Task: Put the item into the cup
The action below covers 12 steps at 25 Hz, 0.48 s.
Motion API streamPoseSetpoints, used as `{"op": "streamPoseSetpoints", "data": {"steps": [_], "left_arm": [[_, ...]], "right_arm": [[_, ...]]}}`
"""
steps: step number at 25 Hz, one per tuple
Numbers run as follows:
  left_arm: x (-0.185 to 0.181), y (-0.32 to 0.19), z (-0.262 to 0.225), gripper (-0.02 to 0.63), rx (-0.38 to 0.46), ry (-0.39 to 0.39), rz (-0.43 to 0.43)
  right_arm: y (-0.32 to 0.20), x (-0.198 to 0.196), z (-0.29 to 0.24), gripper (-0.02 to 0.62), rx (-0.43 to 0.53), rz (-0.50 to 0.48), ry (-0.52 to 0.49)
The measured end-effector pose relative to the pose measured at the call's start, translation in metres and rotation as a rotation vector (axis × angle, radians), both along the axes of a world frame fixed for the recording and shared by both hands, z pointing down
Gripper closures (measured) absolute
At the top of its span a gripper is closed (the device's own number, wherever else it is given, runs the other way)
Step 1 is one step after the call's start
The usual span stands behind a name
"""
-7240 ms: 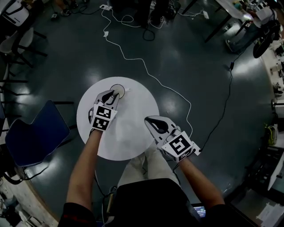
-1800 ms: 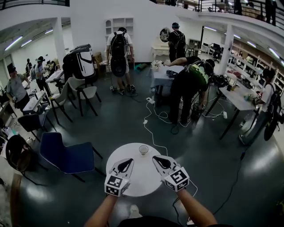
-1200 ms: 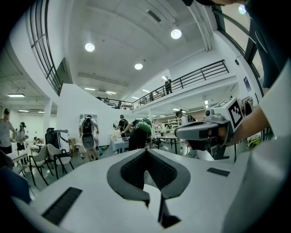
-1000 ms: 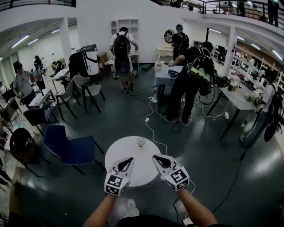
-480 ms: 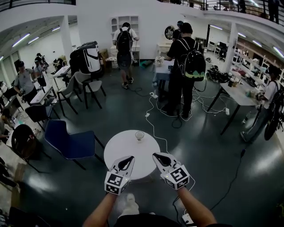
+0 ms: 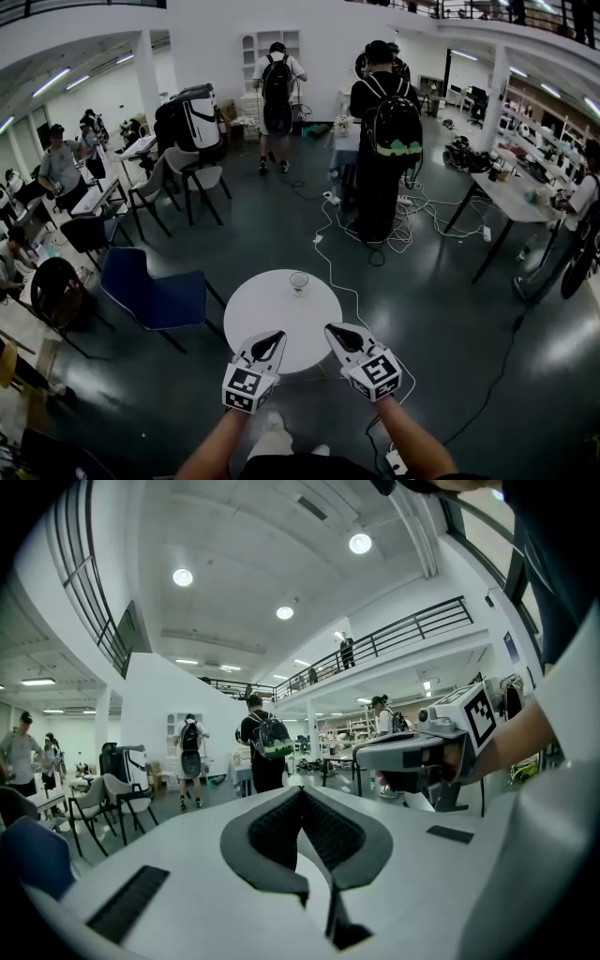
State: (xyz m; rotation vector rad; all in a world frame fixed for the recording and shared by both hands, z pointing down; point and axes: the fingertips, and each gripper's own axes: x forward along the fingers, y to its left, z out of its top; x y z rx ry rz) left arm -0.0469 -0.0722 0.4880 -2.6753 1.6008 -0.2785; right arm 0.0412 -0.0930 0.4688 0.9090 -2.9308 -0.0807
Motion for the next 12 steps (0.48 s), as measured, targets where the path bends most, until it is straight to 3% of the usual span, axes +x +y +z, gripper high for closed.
{"op": "streamPoseSetpoints", "data": {"steps": [12], "left_arm": [[-0.009,-0.014,-0.009,0.591,-0.023,0.02,0.01]], "right_arm": [[-0.014,-0.014,-0.011,0.578,-0.002,-0.002,-0.012]]}}
